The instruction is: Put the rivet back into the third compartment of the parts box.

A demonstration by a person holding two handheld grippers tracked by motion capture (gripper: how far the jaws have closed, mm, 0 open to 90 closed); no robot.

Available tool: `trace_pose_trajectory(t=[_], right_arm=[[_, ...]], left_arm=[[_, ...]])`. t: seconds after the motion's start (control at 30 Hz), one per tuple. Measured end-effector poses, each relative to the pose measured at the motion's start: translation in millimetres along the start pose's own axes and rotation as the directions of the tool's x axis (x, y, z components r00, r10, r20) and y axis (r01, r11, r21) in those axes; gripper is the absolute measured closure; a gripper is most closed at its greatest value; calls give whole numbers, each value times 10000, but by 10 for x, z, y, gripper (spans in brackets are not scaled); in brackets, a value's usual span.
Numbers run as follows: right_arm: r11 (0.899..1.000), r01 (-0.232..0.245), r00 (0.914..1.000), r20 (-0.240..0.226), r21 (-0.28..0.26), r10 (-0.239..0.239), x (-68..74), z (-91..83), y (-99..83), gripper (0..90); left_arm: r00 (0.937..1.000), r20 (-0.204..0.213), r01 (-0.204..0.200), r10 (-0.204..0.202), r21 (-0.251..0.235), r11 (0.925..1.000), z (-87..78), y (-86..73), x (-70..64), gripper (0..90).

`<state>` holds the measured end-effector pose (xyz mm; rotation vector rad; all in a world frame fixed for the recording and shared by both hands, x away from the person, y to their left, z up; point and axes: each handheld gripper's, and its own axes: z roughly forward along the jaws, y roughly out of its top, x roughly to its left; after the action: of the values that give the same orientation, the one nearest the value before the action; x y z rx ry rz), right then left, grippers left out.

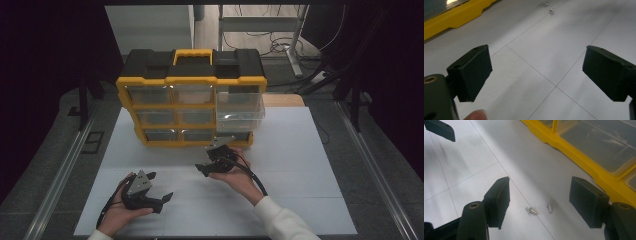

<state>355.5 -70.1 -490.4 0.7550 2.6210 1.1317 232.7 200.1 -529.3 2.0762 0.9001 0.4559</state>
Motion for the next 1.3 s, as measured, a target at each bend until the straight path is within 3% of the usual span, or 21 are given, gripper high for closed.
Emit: trace_pose_trajectory(t=[1.0,1.3], right_arm=[[9968,-149,9997,221,790,132,-61,104,-77,322],[9956,-62,9997,234,939,40,-61,135,-98,319]], left_arm=[[9998,-15,-179,179,146,9997,17,-6,-17,93],[9982,83,-601,598,444,9972,36,-16,-45,91]])
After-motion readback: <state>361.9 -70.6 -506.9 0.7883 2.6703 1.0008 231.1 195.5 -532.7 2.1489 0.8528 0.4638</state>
